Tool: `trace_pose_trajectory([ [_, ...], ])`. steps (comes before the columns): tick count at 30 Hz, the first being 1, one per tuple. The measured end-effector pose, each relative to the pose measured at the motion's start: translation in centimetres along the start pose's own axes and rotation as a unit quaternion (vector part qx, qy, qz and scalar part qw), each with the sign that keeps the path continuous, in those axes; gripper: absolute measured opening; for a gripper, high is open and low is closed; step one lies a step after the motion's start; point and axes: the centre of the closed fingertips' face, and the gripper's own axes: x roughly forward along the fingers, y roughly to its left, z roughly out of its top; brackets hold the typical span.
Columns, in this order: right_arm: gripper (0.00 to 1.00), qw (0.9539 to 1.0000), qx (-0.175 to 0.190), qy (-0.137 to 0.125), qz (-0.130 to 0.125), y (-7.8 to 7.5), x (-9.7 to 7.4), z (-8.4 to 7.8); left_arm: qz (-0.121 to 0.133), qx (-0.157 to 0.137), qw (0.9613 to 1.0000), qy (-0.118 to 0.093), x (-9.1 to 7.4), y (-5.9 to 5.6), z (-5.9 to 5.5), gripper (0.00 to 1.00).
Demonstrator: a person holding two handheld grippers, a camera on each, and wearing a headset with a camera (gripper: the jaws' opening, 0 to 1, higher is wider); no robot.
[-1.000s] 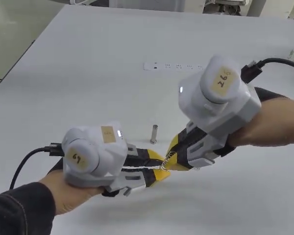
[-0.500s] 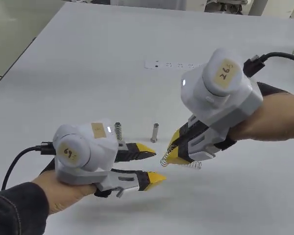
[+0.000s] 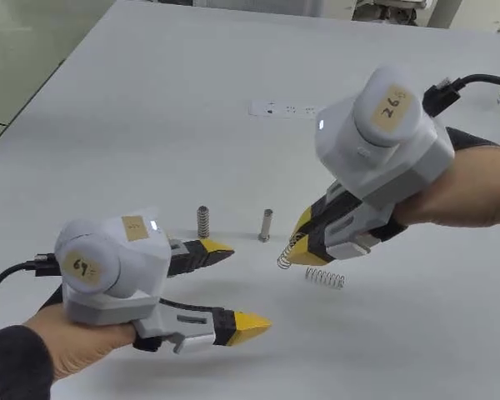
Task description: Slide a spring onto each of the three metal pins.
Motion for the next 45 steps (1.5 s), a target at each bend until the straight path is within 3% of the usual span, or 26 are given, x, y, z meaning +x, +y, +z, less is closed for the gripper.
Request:
trace_pose_trajectory([
  [12, 0.13, 0.9998, -0.004, -0.001, -0.017, -2.3, -0.9, 1.2, 0.052, -0.023, 0.9984, -0.006, -2.3, 1.1, -1.5, 0.74],
  [20, 0.13, 0.9997, -0.01, 0.008, -0.023, -4.0, -1.1, 1.8, 0.081, -0.031, 0.996, -0.02, -3.7, 1.8, -1.3, 0.77],
  [27, 0.13, 0.9995, -0.014, 0.017, -0.024, -5.8, -0.7, 2.1, 0.089, -0.036, 0.9952, -0.022, -4.0, 1.8, -1.4, 0.79],
  [33, 0.13, 0.9984, -0.028, 0.04, -0.028, -7.2, 0.3, 2.1, 0.09, -0.037, 0.995, -0.022, -4.1, 1.8, -1.4, 0.79],
  [45, 0.13, 0.9975, -0.028, 0.063, -0.018, -8.4, 2.5, 1.8, 0.091, -0.041, 0.9948, -0.019, -4.1, 1.7, -1.6, 0.78],
])
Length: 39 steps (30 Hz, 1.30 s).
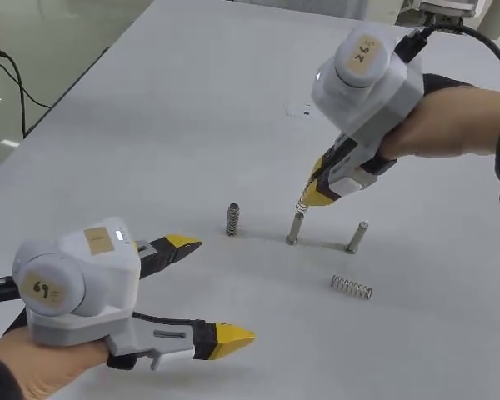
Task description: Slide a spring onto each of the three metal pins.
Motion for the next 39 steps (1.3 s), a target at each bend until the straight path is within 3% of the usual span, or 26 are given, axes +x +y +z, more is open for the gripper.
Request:
trace_pose_trajectory([
  [7, 0.13, 0.9999, -0.005, 0.014, 0.0, -0.2, 0.6, -0.4, 0.002, -0.003, 1.0, 0.003, 0.0, 0.1, -0.1, 0.76],
  [30, 0.13, 0.9997, 0.003, 0.02, 0.014, -1.5, 2.1, -1.0, -0.002, -0.007, 0.9999, 0.008, 0.3, 0.3, -0.6, 0.73],
  [39, 0.13, 0.9995, 0.007, 0.025, 0.019, -1.3, 3.0, -1.5, -0.001, -0.009, 0.9999, 0.008, 0.3, 0.5, -0.7, 0.73],
])
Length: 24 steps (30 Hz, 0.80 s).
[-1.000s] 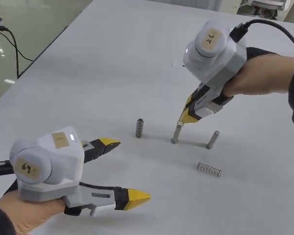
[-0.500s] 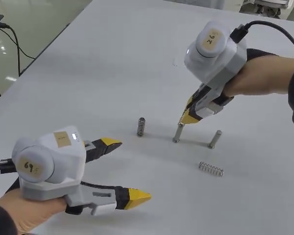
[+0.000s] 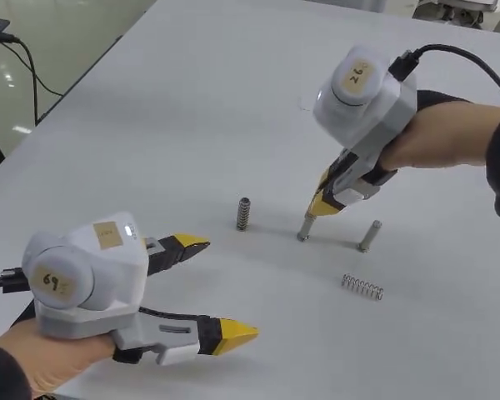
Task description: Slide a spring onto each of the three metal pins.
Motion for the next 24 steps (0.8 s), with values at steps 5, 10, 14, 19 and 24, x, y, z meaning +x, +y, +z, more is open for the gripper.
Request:
trace_pose_trajectory([
  [5, 0.13, 1.0, -0.002, 0.004, -0.009, -0.1, 0.9, -0.4, 0.0, 0.001, 1.0, 0.0, 0.0, 0.0, 0.1, 0.72],
  [10, 0.13, 1.0, 0.002, 0.003, -0.008, 0.1, 1.8, -0.7, 0.0, 0.002, 1.0, 0.0, 0.0, 0.0, 0.1, 0.72],
  [14, 0.13, 0.9999, 0.001, 0.005, -0.01, 0.3, 2.3, -0.9, -0.001, 0.003, 1.0, 0.001, 0.0, -0.1, 0.1, 0.72],
  [19, 0.13, 0.9999, 0.002, 0.013, -0.009, 0.3, 3.1, -1.2, -0.001, 0.003, 1.0, 0.001, 0.0, -0.1, 0.1, 0.72],
  [24, 0.13, 0.9998, 0.003, 0.012, -0.014, 0.1, 3.5, -1.2, 0.0, 0.003, 1.0, 0.001, -0.1, -0.1, 0.1, 0.71],
])
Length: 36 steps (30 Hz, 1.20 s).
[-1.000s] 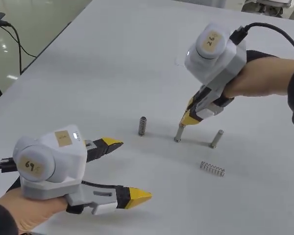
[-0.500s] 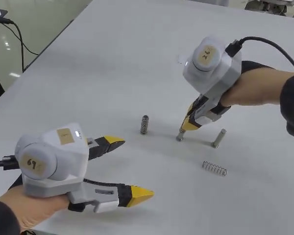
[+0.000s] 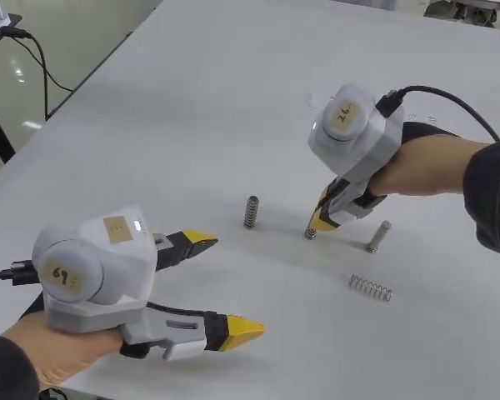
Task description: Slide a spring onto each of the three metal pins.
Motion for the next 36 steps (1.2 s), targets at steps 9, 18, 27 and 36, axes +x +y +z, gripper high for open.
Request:
trace_pose_trajectory([
  [9, 0.13, 1.0, 0.002, 0.001, 0.001, 0.3, 0.1, 0.1, -0.001, 0.0, 1.0, 0.002, 0.0, -0.1, 0.0, 0.71],
  [18, 0.14, 1.0, 0.002, 0.002, 0.002, 0.5, 0.2, 0.1, -0.002, 0.0, 1.0, 0.001, 0.1, -0.2, 0.1, 0.71],
  [27, 0.2, 0.9999, 0.008, -0.008, -0.001, 0.7, -0.1, 0.1, -0.003, 0.0, 1.0, 0.002, 0.0, -0.2, 0.1, 0.71],
  [36, 0.23, 0.9993, 0.021, -0.028, -0.013, 0.2, -1.5, -0.1, -0.008, 0.003, 1.0, 0.005, 0.3, -0.4, 0.1, 0.7],
])
